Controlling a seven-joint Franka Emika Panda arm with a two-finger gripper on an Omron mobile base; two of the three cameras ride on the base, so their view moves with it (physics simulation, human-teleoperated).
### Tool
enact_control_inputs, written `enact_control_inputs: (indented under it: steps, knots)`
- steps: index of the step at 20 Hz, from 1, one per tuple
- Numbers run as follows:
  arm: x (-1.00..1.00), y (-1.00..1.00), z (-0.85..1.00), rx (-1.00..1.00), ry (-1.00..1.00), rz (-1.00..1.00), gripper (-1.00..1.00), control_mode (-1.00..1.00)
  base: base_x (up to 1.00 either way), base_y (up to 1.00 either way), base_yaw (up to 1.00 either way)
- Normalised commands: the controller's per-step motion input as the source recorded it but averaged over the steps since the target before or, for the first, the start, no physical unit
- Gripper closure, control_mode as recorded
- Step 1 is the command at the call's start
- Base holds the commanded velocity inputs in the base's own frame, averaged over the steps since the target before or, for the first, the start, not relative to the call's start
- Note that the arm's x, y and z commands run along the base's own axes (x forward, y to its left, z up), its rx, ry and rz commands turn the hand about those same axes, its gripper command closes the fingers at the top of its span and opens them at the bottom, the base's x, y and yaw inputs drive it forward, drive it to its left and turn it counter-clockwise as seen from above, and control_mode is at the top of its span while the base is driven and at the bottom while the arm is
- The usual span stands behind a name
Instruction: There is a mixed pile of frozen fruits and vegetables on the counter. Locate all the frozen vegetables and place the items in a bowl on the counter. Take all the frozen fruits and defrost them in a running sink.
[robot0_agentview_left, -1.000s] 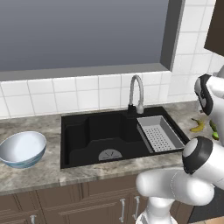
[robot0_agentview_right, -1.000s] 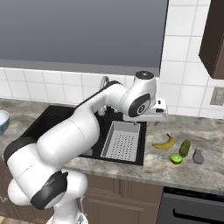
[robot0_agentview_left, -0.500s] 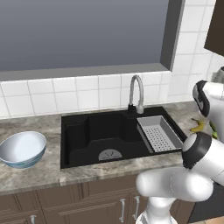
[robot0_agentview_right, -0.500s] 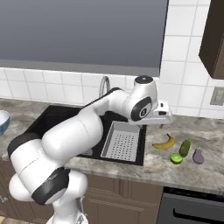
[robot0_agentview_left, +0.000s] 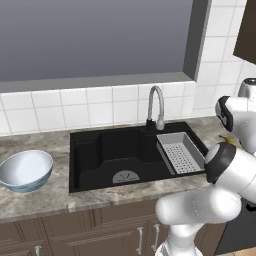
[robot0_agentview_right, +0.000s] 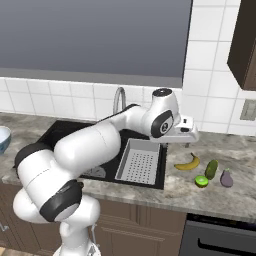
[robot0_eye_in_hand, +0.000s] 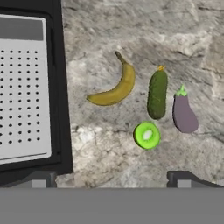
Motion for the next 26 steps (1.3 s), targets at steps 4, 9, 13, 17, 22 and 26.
enact_control_inputs:
  steps: [4, 9, 13, 17, 22, 26]
  knots:
    - [0.14, -0.18, 0.0, 0.0, 0.06, -0.09, -1.0, -1.0, 0.0, 0.0, 0.0]
    - [0.07, -0.27, 0.0, 0.0, 0.02, -0.05, -1.0, -1.0, 0.0, 0.0, 0.0]
    - [0.01, -0.3, -0.06, 0.0, 0.0, -0.03, -1.0, -1.0, 0.0, 0.0, 0.0]
    - [0.0, -0.29, -0.08, 0.0, 0.0, -0.01, -1.0, -1.0, 0.0, 0.0, 0.0]
    - [0.0, -0.24, -0.14, 0.02, 0.0, 0.0, -1.0, -1.0, 0.0, 0.0, 0.0]
    - [0.02, -0.2, -0.12, 0.02, 0.0, -0.01, -1.0, -1.0, 0.0, 0.0, 0.0]
